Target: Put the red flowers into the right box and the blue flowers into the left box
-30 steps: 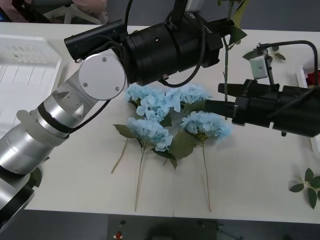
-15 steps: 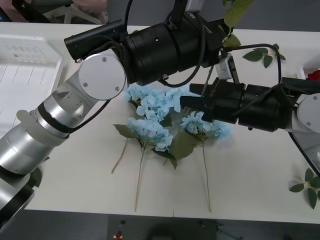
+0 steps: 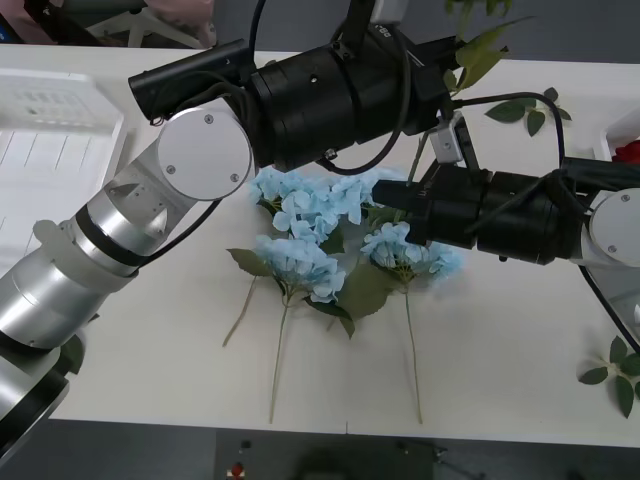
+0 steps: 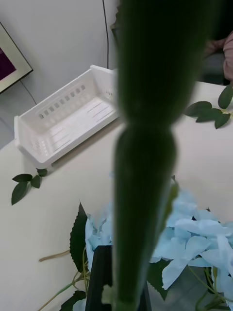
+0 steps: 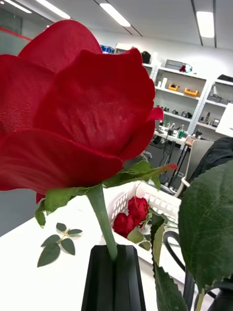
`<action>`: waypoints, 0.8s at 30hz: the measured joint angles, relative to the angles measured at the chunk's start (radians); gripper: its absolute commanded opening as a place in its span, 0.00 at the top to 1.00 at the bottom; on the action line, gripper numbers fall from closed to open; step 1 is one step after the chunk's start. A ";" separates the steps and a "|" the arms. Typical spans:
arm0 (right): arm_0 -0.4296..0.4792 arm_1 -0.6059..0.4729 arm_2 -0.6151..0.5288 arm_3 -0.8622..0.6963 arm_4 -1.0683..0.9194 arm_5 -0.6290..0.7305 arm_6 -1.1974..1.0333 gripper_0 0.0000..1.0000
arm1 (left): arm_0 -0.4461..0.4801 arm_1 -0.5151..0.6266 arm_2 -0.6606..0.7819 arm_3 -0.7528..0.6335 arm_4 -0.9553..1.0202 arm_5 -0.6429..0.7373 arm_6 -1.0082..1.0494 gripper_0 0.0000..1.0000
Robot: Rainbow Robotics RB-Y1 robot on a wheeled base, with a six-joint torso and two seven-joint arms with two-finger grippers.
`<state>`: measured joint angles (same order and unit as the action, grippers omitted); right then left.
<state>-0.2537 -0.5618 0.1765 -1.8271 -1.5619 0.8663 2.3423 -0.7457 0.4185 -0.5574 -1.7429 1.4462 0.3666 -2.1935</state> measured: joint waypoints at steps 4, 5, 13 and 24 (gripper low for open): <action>0.000 0.000 0.000 0.000 0.000 0.000 0.000 1.00 | 0.000 0.000 0.000 0.000 0.000 0.000 0.000 0.23; 0.000 0.000 0.000 0.000 0.000 0.000 0.000 1.00 | 0.000 0.000 0.000 0.000 0.000 0.000 0.000 0.21; 0.000 0.000 0.000 0.000 0.000 0.000 0.000 1.00 | 0.000 0.000 0.000 0.000 0.000 0.000 0.000 0.20; 0.000 -0.059 0.000 0.000 0.000 0.000 -0.020 1.00 | 0.005 0.000 -0.002 0.003 0.000 0.000 0.000 0.20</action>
<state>-0.2537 -0.6205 0.1767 -1.8271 -1.5619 0.8666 2.3222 -0.7411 0.4181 -0.5595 -1.7397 1.4462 0.3665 -2.1935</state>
